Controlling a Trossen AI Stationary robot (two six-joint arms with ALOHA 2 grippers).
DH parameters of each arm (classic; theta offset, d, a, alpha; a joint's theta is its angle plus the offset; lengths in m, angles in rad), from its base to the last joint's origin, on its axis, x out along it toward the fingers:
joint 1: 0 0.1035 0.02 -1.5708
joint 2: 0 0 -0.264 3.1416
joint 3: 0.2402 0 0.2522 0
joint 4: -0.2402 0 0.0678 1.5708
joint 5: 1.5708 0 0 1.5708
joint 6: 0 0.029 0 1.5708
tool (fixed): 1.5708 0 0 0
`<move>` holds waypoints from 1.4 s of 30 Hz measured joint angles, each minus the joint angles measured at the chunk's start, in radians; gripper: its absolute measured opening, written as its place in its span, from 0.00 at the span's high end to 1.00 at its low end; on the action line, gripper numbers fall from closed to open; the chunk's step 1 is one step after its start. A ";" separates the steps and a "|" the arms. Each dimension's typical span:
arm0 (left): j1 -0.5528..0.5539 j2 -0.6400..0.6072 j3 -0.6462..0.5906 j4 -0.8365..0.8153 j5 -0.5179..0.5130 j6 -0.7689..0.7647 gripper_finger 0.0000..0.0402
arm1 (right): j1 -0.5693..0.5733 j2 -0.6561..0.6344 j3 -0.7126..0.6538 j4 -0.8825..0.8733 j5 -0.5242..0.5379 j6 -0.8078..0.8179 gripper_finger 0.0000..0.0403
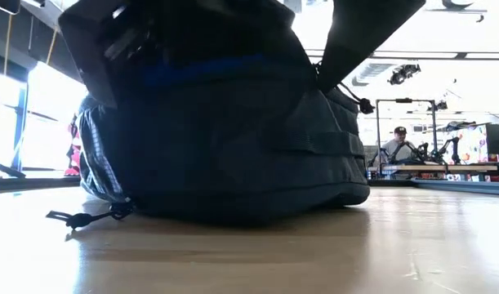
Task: Unpack backpack
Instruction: Open the black backpack
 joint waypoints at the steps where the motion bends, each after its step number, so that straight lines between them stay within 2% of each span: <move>1: -0.012 0.000 0.001 0.002 -0.013 -0.004 0.96 | 0.000 0.000 0.000 -0.016 0.002 0.019 1.00; 7: -0.100 -0.004 0.000 -0.010 -0.189 0.045 1.00 | 0.013 0.000 0.000 -0.123 0.010 0.099 1.00; 13: -0.184 -0.034 0.000 -0.054 -0.290 0.039 1.00 | 0.016 -0.001 -0.006 -0.178 0.015 0.127 1.00; 18: -0.256 -0.091 -0.021 -0.085 -0.405 0.010 1.00 | 0.000 -0.041 -0.111 -0.178 0.018 0.126 1.00; 23: -0.304 -0.165 -0.062 -0.091 -0.554 0.008 1.00 | -0.023 -0.133 -0.273 -0.053 0.056 0.108 1.00; 29: -0.314 -0.299 -0.126 -0.076 -0.695 0.007 1.00 | -0.072 -0.285 -0.472 0.264 0.092 -0.081 1.00; 34: -0.312 -0.447 -0.189 -0.058 -0.725 0.007 1.00 | -0.105 -0.363 -0.594 0.481 0.072 -0.222 1.00; 36: -0.317 -0.505 -0.210 -0.069 -0.722 0.009 1.00 | -0.110 -0.374 -0.607 0.498 0.046 -0.270 1.00; 37: -0.322 -0.536 -0.220 -0.060 -0.721 0.009 1.00 | -0.111 -0.376 -0.611 0.478 -0.002 -0.293 1.00; 42: -0.337 -0.653 -0.267 -0.058 -0.598 -0.010 1.00 | -0.128 -0.407 -0.612 0.470 -0.141 -0.352 1.00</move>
